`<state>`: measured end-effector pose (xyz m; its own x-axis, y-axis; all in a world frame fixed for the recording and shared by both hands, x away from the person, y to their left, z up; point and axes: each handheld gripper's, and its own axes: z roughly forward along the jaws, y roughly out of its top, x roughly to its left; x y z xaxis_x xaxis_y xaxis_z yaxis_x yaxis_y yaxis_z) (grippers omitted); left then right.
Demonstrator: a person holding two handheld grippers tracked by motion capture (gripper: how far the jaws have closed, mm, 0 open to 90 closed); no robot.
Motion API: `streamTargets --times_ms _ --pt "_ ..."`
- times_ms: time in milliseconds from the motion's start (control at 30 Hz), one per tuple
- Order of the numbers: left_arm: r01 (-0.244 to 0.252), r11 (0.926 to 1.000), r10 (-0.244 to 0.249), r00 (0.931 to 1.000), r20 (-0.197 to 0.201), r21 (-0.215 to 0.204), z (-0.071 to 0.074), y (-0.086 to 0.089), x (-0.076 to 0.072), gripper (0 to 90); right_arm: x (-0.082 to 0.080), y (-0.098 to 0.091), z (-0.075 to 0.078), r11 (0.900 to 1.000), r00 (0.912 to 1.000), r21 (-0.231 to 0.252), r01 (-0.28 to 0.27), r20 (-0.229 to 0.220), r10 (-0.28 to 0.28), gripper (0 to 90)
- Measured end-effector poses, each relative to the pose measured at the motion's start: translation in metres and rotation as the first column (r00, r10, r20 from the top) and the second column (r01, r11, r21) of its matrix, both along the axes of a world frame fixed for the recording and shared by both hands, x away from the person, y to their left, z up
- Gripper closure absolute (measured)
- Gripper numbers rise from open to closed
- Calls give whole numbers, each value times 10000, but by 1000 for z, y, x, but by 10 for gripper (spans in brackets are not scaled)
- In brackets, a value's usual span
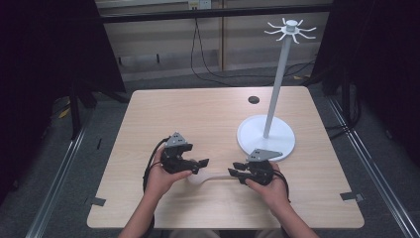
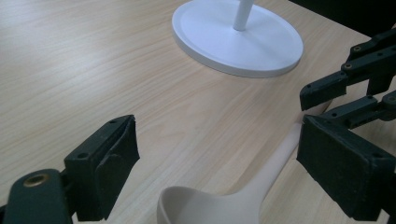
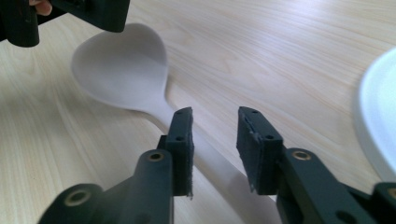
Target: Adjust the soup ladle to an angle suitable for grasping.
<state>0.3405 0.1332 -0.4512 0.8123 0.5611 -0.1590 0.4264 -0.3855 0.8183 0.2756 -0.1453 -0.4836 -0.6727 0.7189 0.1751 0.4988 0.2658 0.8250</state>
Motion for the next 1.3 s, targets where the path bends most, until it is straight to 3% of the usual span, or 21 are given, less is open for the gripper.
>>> streamTargets --times_ms 133,300,400,533,600,767,833,1067,1100,1133,1167,1200,1233,1267,1300 --pt "172 9998 -172 9998 -32 37 1 -6 0 123 -5 -13 3 9993 9993 128 350 -107 -349 577" --pt "472 9984 -472 9989 -8 305 3 -13 1 123 -8 -33 4 9972 9969 -57 752 -213 -753 454" --pt "678 9974 -674 9976 -145 259 2 -16 1 124 -9 -41 5 9954 9953 -188 936 -249 -940 375" --pt "900 9933 -882 9957 -277 729 0 -22 1 124 -9 -52 7 9936 9937 -242 1102 -177 -1106 293" --pt "1000 9920 -980 9948 -292 766 -1 -25 1 125 -8 -56 6 9924 9924 -198 1218 -175 -1221 247" --pt "1422 9828 -1397 9898 -294 1176 -1 -34 0 128 -5 -64 7 9903 9906 -348 1347 -171 -1354 178" --pt "1636 9733 -1616 9865 -251 1608 1 -38 -1 130 -5 -66 8 9877 9897 -646 1422 -71 -1430 147" --pt "2423 9380 -2417 9698 -331 2480 7 -55 0 154 -6 -73 11 9860 9872 -516 1585 -124 -1593 117" --pt "2657 9241 -2659 9633 -373 2746 8 -57 1 159 -6 -74 11 9862 9872 -492 1584 -126 -1592 116" --pt "2667 9250 -2650 9633 -435 2706 8 -59 1 164 -6 -74 12 9862 9872 -478 1585 -94 -1591 109" --pt "2913 9081 -2876 9560 -575 3010 9 -60 1 168 -6 -75 12 9858 9868 -473 1610 -82 -1615 107" --pt "2792 9185 -2720 9601 -651 2800 8 -64 0 173 -5 -76 12 9864 9874 -476 1575 -99 -1582 106" --pt "3052 8998 -2997 9517 -666 3119 8 -64 1 176 -6 -76 12 9860 9870 -488 1593 -149 -1602 103" --pt "3057 9003 -2965 9519 -774 3098 7 -67 -1 181 -6 -77 12 9864 9873 -490 1569 -166 -1579 103" --pt "3155 8905 -3069 9484 -793 3279 7 -68 -1 187 -6 -78 13 9858 9865 -437 1622 -152 -1630 103"
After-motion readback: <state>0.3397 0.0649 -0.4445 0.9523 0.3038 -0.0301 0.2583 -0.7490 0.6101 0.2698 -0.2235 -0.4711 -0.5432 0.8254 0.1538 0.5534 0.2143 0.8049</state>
